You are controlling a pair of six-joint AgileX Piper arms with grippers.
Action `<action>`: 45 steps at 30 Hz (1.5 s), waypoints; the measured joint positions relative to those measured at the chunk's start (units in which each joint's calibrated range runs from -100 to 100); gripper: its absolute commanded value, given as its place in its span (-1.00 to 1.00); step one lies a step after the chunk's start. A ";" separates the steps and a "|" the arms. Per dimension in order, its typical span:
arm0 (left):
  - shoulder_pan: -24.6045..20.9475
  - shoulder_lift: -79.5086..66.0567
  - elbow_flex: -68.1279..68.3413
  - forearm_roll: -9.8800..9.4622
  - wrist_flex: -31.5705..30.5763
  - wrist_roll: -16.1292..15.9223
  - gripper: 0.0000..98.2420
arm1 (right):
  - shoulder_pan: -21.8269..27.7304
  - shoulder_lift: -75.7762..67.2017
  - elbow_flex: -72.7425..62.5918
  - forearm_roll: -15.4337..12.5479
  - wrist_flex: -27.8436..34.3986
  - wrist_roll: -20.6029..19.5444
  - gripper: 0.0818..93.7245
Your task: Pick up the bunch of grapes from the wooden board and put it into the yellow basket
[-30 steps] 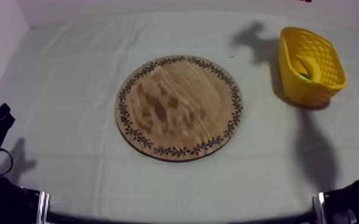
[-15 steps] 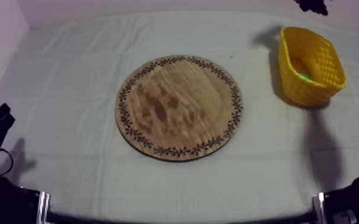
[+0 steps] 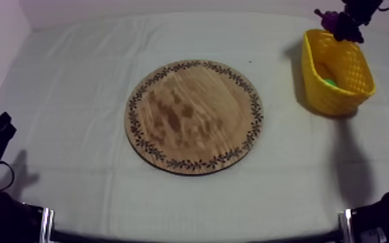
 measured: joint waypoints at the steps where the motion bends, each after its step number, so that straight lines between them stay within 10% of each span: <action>1: 0.00 0.00 0.00 0.00 0.00 0.00 -1.00 | 0.00 -0.08 0.81 0.05 -0.07 -0.05 -0.36; 9: 0.00 0.00 0.00 0.00 0.00 0.00 -1.00 | -0.31 -0.27 2.45 2.24 -0.92 -0.93 0.45; 16: 0.00 0.00 0.00 0.00 0.00 0.00 -1.00 | -0.90 -3.01 3.25 3.09 0.31 -1.55 0.57; 25: 0.00 0.00 0.00 0.00 0.00 0.00 -1.00 | -2.19 -14.49 3.02 -1.47 0.76 -1.82 0.18; 34: 0.00 0.00 0.00 0.00 0.00 0.00 -1.00 | -3.85 -34.63 13.18 -7.86 -7.24 -4.65 -0.83; 45: 0.00 0.00 0.00 0.00 0.00 0.00 -1.00 | -6.99 -64.79 41.49 -9.95 -24.47 -9.29 -0.99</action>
